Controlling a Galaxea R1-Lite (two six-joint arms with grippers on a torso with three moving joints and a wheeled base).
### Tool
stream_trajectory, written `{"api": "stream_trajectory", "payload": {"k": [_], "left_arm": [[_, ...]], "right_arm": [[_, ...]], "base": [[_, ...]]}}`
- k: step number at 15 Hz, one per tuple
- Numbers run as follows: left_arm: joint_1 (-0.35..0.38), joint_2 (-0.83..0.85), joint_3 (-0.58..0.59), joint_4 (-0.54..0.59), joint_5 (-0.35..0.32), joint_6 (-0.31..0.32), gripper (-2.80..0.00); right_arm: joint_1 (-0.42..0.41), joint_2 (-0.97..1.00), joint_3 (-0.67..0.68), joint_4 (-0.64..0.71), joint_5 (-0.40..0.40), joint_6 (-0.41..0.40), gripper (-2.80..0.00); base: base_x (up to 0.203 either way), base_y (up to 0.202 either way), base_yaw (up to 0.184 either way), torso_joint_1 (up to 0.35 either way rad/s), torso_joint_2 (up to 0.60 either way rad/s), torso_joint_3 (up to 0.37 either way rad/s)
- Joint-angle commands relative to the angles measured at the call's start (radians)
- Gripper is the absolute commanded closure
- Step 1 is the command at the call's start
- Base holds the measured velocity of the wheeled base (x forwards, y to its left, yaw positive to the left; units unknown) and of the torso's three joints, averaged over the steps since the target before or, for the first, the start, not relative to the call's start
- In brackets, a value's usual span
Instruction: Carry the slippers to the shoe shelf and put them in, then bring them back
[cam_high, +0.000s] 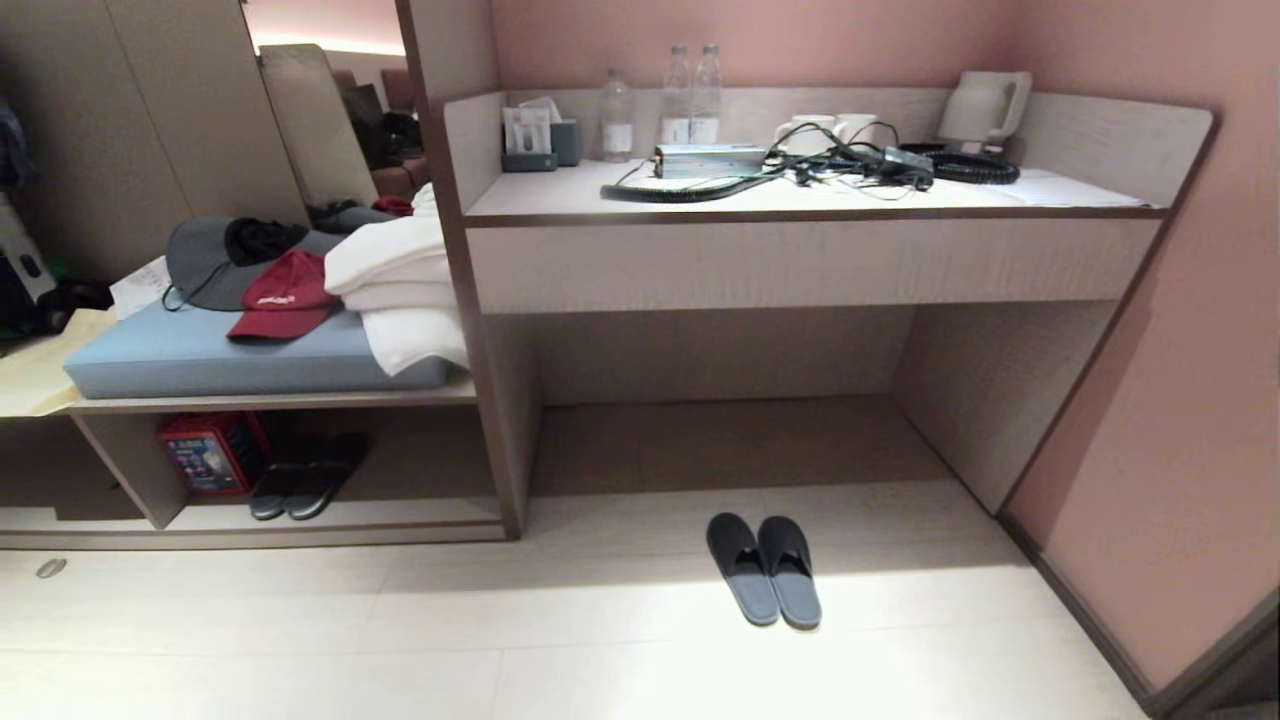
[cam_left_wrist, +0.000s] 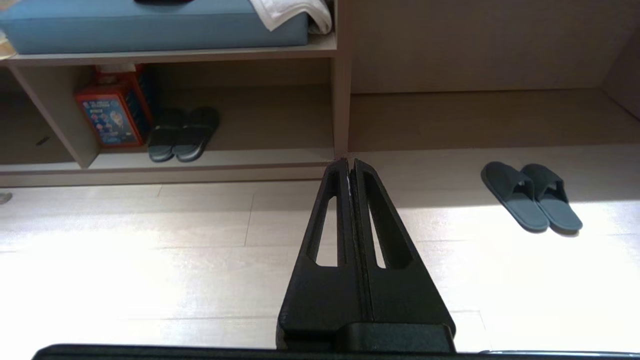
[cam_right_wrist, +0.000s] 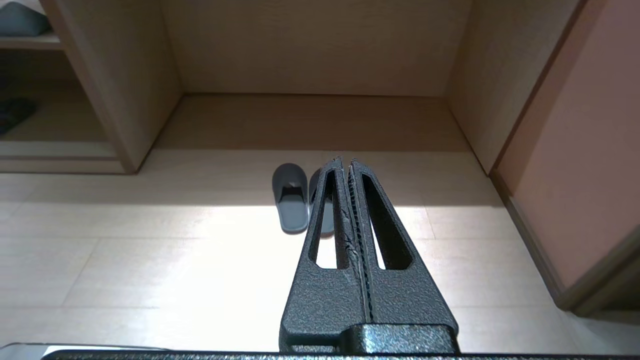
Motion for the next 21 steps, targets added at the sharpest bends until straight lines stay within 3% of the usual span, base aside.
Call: {"api": "stream_trajectory", "payload": {"k": [1, 21], "left_arm": [[0.000, 0.001, 0.000, 0.000, 0.000, -0.001, 0.00], [0.002, 0.001, 0.000, 0.000, 0.000, -0.001, 0.00]], "right_arm": [[0.000, 0.001, 0.000, 0.000, 0.000, 0.000, 0.00], [0.000, 0.001, 0.000, 0.000, 0.000, 0.000, 0.00]], "base": [[-0.191, 0.000, 0.002, 0.002, 0.01, 0.007], [-0.193, 0.000, 0.001, 0.001, 0.00, 0.003]]}}
